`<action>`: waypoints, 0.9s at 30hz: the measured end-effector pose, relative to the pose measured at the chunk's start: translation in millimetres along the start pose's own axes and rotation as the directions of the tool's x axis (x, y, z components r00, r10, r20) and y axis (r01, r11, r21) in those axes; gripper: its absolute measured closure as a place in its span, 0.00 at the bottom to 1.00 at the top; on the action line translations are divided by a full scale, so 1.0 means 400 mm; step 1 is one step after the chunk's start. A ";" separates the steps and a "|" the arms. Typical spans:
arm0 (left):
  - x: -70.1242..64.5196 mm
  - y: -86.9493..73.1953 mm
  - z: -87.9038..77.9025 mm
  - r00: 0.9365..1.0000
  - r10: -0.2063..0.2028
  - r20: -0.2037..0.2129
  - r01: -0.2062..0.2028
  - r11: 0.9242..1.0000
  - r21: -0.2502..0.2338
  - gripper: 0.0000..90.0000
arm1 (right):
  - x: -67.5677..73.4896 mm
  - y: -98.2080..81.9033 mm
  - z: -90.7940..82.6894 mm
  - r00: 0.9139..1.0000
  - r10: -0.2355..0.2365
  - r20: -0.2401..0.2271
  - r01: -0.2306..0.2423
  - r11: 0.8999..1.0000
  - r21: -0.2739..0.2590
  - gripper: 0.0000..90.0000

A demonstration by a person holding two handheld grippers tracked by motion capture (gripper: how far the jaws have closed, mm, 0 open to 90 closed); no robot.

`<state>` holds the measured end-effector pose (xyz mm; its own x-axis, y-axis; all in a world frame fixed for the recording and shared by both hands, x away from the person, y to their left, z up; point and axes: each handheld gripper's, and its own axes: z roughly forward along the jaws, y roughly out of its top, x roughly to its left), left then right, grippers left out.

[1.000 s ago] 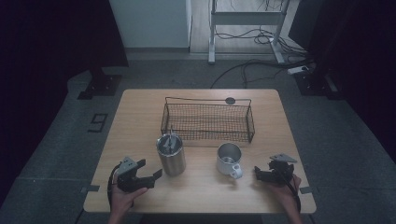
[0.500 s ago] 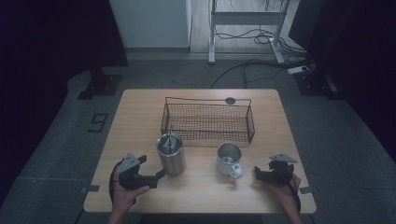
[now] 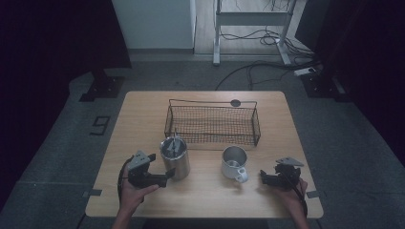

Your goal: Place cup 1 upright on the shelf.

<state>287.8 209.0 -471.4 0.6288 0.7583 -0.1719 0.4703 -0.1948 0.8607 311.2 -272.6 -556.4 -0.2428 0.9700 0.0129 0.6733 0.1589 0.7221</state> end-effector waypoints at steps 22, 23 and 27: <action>0.005 0.027 0.040 1.000 0.013 0.022 -0.013 1.000 -0.007 0.01 | 0.000 0.000 0.000 1.000 0.000 0.000 0.000 1.000 0.000 0.03; 0.005 0.028 0.043 1.000 0.012 0.020 -0.012 1.000 -0.009 0.01 | 0.000 0.000 0.000 1.000 0.000 0.000 0.000 1.000 0.000 0.03; 0.005 0.034 0.055 1.000 0.007 0.015 -0.007 1.000 -0.005 0.01 | 0.000 0.000 0.000 1.000 0.000 0.000 0.000 1.000 0.000 0.03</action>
<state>308.9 194.1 -470.7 0.6414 0.7475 -0.1726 0.4628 -0.1975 0.8642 311.3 -272.6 -556.4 -0.2429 0.9700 0.0129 0.6733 0.1590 0.7221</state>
